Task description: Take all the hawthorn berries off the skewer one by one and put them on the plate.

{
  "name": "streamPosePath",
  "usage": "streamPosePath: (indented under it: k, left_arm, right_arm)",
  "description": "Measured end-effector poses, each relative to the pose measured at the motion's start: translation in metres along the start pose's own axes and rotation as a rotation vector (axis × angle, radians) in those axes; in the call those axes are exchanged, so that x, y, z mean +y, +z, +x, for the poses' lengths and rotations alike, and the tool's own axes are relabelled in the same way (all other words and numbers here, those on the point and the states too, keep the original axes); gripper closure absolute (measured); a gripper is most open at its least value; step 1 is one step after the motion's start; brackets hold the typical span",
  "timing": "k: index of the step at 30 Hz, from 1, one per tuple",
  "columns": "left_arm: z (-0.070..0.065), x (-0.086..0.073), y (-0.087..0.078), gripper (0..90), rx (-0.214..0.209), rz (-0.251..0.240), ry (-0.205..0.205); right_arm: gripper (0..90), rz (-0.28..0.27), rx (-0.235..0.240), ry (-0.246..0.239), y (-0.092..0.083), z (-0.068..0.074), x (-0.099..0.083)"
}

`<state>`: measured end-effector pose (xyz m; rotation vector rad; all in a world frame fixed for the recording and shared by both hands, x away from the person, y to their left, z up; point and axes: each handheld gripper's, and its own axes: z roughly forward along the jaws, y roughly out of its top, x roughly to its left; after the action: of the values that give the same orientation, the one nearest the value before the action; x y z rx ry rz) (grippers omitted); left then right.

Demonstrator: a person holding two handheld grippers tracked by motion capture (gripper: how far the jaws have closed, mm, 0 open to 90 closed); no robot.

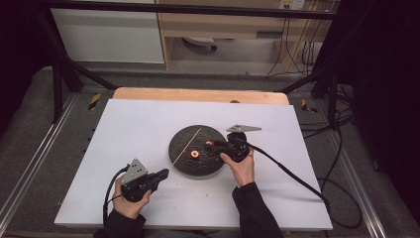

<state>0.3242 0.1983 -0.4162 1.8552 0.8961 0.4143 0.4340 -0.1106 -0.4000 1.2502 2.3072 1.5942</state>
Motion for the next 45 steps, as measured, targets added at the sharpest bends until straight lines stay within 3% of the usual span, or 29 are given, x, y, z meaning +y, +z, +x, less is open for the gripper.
streamPosePath:
  k: [11,22,27,34,45]
  left_arm:
    - [0.001,-0.001,0.002,88.4,0.004,0.012,-0.008]
    - [0.0,-0.001,0.003,88.4,0.002,0.016,-0.007]
    - [0.001,-0.001,0.002,88.3,0.003,0.017,-0.009]
    - [0.002,0.0,0.002,88.3,0.003,0.022,-0.017]
    - [0.004,0.005,0.002,88.3,0.014,0.039,-0.025]
  right_arm:
    - [61.5,0.12,-0.033,-0.024,0.032,-0.003,-0.029]
    - [57.7,0.146,-0.051,-0.046,0.037,-0.002,-0.037]
    - [53.5,0.116,-0.055,-0.061,0.025,0.001,-0.031]
    - [39.2,0.088,-0.078,-0.077,-0.01,-0.006,-0.029]
    - [10.1,0.065,-0.103,-0.104,-0.061,-0.03,-0.057]
